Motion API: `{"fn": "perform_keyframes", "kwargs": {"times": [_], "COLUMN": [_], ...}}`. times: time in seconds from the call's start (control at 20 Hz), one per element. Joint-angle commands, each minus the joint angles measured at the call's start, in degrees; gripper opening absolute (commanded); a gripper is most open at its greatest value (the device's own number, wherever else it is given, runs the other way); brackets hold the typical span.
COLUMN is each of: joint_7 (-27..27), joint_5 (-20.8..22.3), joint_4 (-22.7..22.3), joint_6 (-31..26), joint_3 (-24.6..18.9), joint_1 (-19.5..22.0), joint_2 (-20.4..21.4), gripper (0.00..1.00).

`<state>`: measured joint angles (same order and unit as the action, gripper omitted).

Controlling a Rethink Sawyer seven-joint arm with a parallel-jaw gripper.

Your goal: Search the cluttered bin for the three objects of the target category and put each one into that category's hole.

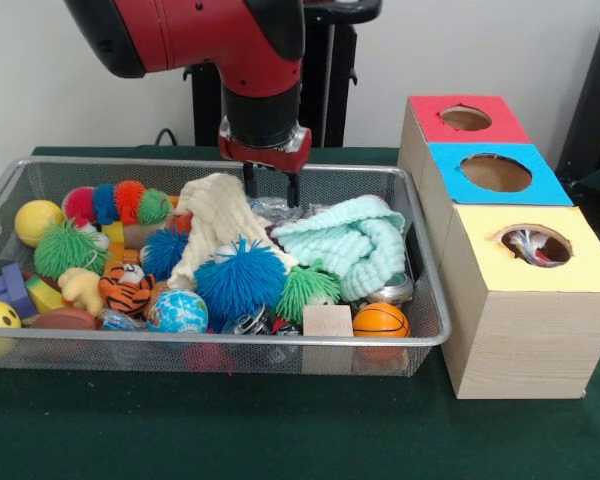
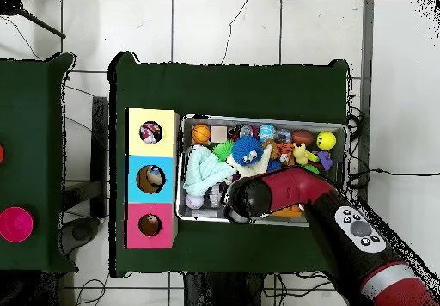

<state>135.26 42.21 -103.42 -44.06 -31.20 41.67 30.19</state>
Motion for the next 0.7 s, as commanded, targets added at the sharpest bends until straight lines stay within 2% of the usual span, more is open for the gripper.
{"fn": "perform_keyframes", "kwargs": {"times": [0.05,0.1,0.3,0.7], "joint_7": [-7.7,-6.5,-6.4,-2.8], "joint_5": [5.9,5.9,4.1,3.7], "joint_4": [-3.0,-3.6,-3.9,-4.8], "joint_6": [8.7,9.7,7.6,9.1], "joint_3": [-0.7,-0.5,-0.5,1.8], "joint_1": [0.1,0.0,-0.3,-1.2], "joint_2": [1.6,2.0,2.7,4.4], "gripper": [1.00,1.00,1.00,1.00]}}
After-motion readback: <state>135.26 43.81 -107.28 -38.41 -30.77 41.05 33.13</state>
